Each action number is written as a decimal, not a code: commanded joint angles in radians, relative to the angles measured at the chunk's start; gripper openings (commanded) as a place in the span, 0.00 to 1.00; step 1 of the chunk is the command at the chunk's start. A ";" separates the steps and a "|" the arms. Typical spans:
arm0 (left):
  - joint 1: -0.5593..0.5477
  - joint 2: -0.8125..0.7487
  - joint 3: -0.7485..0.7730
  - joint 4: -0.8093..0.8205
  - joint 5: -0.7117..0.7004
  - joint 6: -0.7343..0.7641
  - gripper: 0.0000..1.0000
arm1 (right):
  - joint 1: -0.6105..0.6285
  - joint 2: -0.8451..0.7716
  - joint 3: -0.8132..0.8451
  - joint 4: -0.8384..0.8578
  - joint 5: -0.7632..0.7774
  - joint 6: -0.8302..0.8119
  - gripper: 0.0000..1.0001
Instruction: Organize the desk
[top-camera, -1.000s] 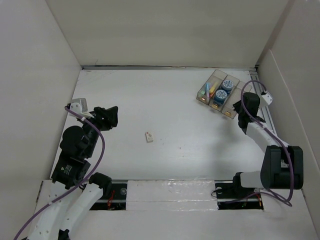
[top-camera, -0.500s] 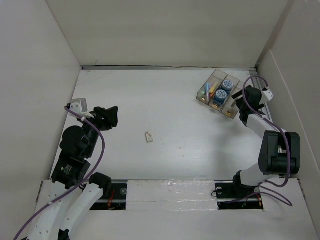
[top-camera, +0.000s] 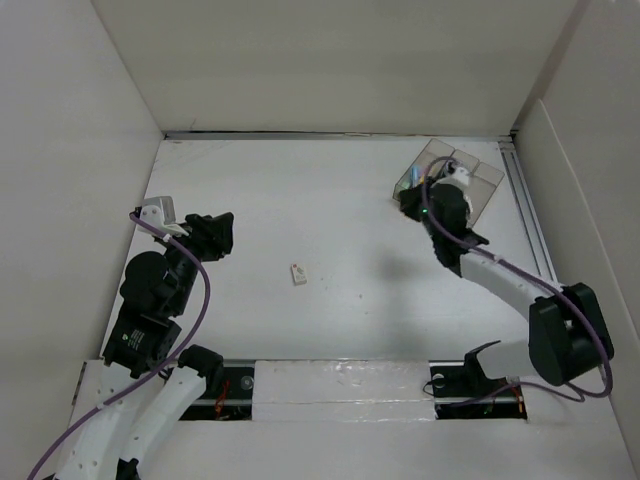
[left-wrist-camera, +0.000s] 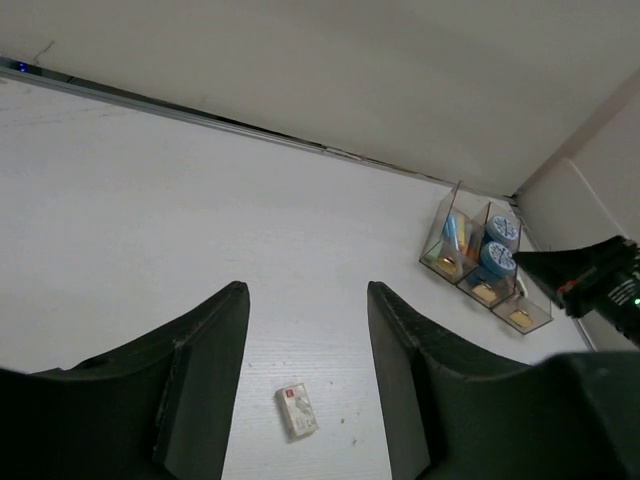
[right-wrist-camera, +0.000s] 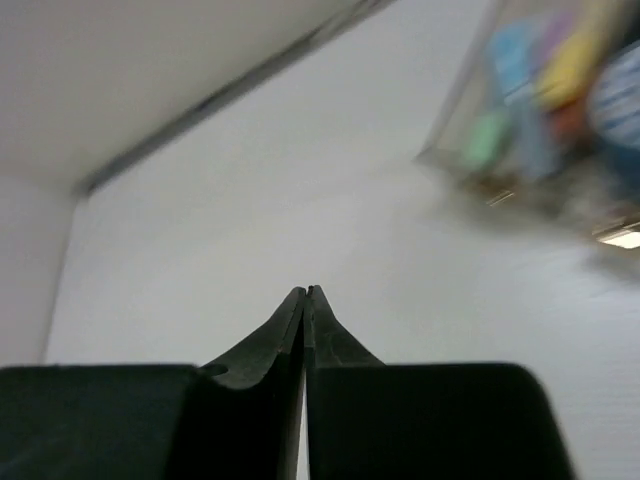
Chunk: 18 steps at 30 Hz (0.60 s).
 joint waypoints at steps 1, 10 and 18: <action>0.004 0.009 -0.004 0.045 -0.010 0.012 0.45 | 0.235 0.048 -0.015 0.057 -0.060 -0.099 0.05; 0.004 0.020 -0.002 0.045 -0.014 0.013 0.38 | 0.678 0.339 0.136 -0.104 0.026 -0.171 0.81; 0.004 0.017 -0.002 0.042 -0.022 0.012 0.40 | 0.821 0.531 0.337 -0.211 0.134 -0.216 0.80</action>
